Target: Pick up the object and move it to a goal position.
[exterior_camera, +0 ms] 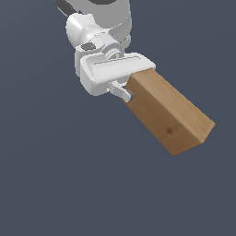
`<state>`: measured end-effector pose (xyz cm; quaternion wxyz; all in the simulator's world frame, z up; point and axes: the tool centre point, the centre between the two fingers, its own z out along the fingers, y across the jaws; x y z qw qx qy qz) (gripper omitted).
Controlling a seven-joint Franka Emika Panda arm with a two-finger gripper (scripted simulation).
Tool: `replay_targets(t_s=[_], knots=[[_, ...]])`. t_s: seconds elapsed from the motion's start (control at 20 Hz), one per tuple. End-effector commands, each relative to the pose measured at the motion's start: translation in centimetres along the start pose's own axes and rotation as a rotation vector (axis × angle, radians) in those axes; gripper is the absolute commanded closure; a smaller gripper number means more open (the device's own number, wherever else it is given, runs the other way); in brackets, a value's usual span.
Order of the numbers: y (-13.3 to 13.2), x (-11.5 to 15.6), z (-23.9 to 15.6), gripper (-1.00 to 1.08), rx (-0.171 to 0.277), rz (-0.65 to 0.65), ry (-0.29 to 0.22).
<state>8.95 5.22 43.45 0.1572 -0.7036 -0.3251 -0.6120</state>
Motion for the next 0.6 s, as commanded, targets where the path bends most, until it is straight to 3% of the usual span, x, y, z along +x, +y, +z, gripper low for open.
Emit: replay_targets(t_s=[0.0, 0.3, 0.55], knots=[[0.2, 1.5, -0.3, 1.08, 0.007, -0.020, 0.046], [0.5, 3.0, -1.0, 1.08, 0.023, -0.045, 0.112], [0.5, 3.3, -1.1, 1.08, 0.029, -0.051, 0.128]])
